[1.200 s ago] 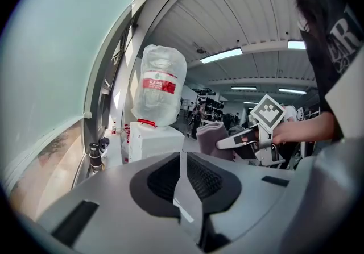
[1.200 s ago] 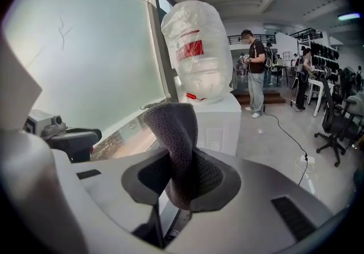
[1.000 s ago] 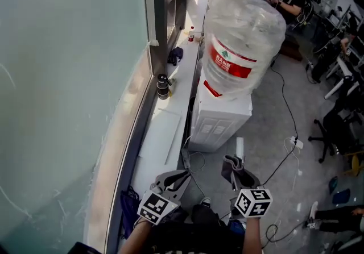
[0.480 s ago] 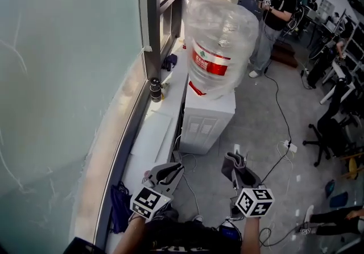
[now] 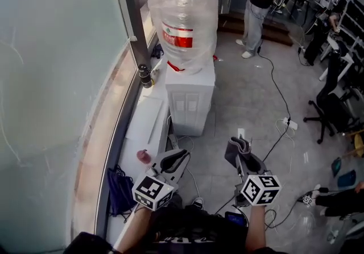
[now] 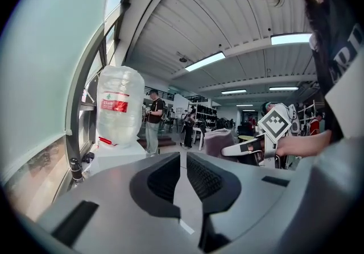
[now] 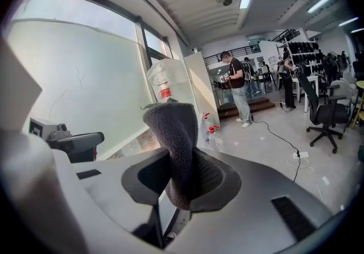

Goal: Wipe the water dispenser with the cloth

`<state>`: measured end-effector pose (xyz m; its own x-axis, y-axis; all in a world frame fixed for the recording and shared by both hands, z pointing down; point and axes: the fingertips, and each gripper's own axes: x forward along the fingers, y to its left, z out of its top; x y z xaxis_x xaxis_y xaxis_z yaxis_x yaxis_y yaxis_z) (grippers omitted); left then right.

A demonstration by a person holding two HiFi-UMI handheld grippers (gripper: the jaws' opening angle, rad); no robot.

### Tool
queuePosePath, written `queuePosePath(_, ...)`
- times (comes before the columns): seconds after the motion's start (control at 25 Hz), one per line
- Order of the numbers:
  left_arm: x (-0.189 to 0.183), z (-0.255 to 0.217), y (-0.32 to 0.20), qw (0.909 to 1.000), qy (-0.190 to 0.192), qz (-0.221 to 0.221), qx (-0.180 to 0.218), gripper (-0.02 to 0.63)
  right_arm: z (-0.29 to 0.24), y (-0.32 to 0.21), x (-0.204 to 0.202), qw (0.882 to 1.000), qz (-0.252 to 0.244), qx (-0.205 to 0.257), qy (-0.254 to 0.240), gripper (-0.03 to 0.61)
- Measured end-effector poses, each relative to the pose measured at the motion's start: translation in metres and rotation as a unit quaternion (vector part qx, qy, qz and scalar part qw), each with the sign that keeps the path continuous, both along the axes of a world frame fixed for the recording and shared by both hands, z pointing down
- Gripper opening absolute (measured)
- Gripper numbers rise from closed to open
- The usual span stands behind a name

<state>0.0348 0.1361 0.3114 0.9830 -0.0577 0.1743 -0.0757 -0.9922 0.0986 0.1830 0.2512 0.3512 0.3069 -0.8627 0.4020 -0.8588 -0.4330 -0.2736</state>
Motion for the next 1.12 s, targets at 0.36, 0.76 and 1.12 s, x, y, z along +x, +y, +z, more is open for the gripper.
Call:
queuePosePath(0.36,0.018,-0.006,0.065,0.9991,-0.005,0.04,0.011,0.034,0.004,0.044,0.005,0.999,-0.01,0.025,-0.019,0.098)
queuePosePath(0.76,0.027,-0.018,0.079,0.9983,0.001,0.055,0.018,0.029,0.002,0.047,0.005,0.999,-0.022,0.039,-0.025,0.098)
queuePosePath(1.12,0.028,-0.012,0.09,0.9978,-0.005,0.065,0.016,0.031,0.004,0.051,0.003,0.999,-0.025,0.03,-0.02,0.098)
